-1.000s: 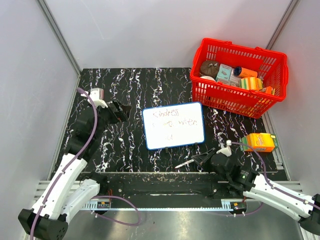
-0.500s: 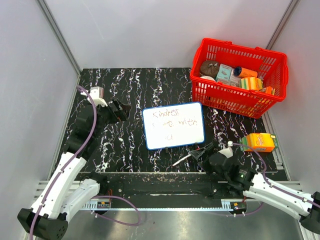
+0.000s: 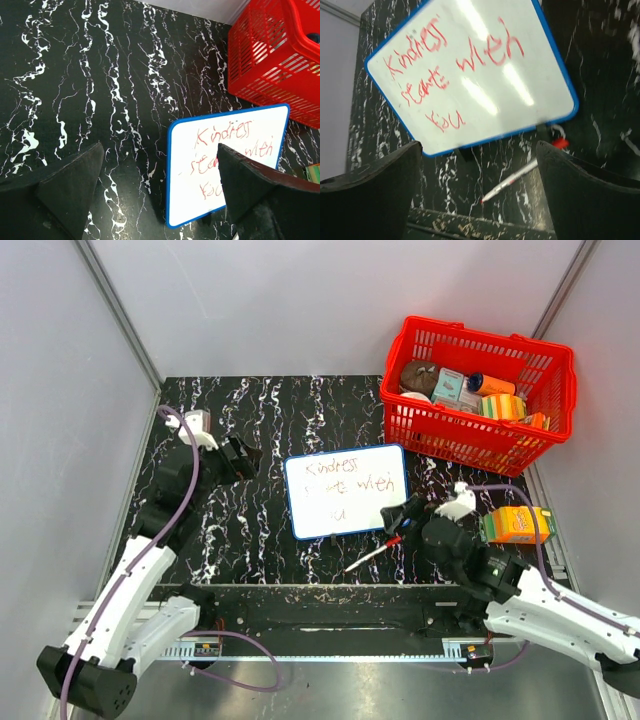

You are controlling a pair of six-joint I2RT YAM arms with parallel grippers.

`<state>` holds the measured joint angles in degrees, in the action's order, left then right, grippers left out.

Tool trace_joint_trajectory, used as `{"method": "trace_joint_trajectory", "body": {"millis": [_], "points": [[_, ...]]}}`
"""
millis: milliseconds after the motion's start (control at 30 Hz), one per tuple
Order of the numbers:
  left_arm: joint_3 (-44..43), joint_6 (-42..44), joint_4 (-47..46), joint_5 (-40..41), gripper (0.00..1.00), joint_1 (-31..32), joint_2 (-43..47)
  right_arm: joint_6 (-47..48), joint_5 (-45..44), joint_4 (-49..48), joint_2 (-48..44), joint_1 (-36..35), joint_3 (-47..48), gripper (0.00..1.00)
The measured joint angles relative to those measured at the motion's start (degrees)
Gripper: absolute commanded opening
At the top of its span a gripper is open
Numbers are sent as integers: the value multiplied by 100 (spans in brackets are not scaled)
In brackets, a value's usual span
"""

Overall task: Write a sentence on the whiteboard
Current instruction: Reset both arms

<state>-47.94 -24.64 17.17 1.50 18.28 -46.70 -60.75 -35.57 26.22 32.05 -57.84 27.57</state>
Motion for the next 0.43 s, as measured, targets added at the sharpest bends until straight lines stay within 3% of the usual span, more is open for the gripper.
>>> {"method": "trace_joint_trajectory", "body": {"millis": [167, 433], "points": [[7, 33, 68, 232, 99, 0, -146, 1696, -754, -348, 619, 0, 833, 100], [498, 188, -188, 538, 99, 0, 236, 3781, -1211, -1276, 1252, 151, 1139, 100]]}}
